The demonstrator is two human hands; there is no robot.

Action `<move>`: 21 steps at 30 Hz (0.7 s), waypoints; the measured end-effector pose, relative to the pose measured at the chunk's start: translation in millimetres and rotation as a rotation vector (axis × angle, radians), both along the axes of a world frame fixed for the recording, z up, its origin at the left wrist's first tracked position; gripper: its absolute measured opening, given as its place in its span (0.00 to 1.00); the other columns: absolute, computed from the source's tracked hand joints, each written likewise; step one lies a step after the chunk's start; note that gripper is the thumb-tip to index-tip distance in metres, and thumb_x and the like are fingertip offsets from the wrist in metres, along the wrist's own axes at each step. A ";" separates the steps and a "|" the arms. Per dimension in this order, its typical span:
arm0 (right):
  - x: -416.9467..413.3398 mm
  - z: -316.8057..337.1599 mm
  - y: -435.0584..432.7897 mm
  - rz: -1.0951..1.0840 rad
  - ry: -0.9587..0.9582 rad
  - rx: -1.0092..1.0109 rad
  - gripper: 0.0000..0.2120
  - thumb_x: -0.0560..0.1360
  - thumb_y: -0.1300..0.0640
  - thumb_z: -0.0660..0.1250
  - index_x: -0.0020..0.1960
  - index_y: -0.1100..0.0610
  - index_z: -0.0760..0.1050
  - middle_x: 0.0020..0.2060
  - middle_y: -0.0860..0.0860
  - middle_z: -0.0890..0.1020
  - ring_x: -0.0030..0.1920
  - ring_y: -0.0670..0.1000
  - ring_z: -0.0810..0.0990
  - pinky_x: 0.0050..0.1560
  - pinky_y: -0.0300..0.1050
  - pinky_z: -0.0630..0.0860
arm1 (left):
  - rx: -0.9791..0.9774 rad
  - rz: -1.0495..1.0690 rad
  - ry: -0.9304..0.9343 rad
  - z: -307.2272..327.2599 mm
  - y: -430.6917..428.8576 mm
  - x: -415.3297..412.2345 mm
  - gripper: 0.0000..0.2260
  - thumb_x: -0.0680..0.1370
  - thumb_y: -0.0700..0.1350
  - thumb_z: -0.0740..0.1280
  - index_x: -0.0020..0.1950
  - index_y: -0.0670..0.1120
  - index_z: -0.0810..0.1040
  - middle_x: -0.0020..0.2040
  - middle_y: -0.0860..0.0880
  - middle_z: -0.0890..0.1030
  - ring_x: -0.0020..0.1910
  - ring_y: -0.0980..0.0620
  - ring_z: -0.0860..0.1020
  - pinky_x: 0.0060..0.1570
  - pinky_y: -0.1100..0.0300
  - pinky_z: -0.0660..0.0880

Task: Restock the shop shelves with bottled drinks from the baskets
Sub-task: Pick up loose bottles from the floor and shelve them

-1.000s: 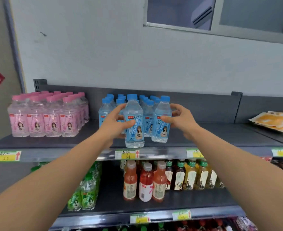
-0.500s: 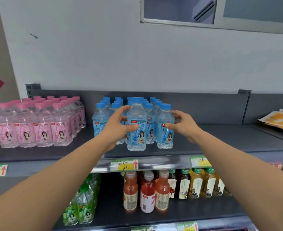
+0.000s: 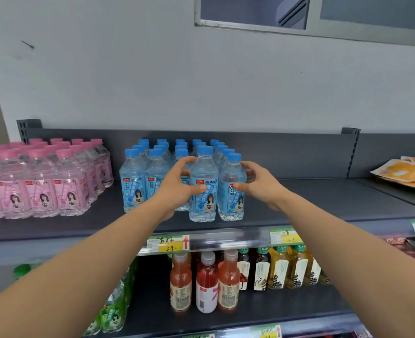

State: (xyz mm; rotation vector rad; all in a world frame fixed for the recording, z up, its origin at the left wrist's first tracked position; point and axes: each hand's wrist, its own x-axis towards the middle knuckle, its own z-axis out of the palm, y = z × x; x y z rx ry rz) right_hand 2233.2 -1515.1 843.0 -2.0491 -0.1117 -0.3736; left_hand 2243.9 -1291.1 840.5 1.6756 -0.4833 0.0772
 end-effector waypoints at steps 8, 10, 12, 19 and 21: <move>0.1 -4.1 -3.5 0.017 -0.007 0.027 0.28 0.73 0.62 0.72 0.70 0.52 0.67 0.56 0.48 0.76 0.58 0.49 0.76 0.58 0.49 0.76 | 0.014 0.042 -0.001 -8.0 -14.3 7.1 0.27 0.72 0.33 0.71 0.59 0.62 0.69 0.59 0.48 0.74 0.52 0.50 0.77 0.47 0.51 0.80; 0.7 -5.3 -3.8 0.024 -0.015 0.038 0.28 0.73 0.62 0.72 0.70 0.52 0.67 0.56 0.48 0.77 0.57 0.49 0.76 0.56 0.48 0.76 | 0.014 0.046 0.000 -9.8 -16.0 9.4 0.28 0.72 0.33 0.71 0.59 0.62 0.69 0.60 0.47 0.74 0.53 0.51 0.77 0.46 0.53 0.80; 1.2 -6.1 -4.4 0.030 -0.023 0.051 0.27 0.73 0.62 0.72 0.69 0.52 0.68 0.54 0.48 0.77 0.56 0.48 0.77 0.54 0.45 0.76 | 0.010 0.061 0.011 -12.6 -17.7 11.5 0.28 0.72 0.32 0.71 0.59 0.62 0.69 0.61 0.46 0.73 0.55 0.48 0.76 0.50 0.49 0.79; 2.2 -7.9 -7.0 0.060 -0.008 0.076 0.27 0.73 0.61 0.72 0.69 0.51 0.68 0.53 0.47 0.78 0.54 0.46 0.78 0.53 0.46 0.78 | -0.026 0.056 0.058 -19.6 -22.2 21.1 0.28 0.74 0.32 0.69 0.62 0.61 0.68 0.56 0.47 0.74 0.51 0.52 0.77 0.44 0.55 0.80; 1.9 -8.9 -7.6 0.067 -0.003 0.079 0.26 0.73 0.60 0.72 0.69 0.51 0.68 0.53 0.48 0.78 0.53 0.45 0.78 0.50 0.43 0.78 | -0.017 0.048 0.057 -20.4 -23.4 22.1 0.28 0.74 0.33 0.69 0.64 0.61 0.67 0.55 0.47 0.73 0.51 0.52 0.77 0.42 0.58 0.79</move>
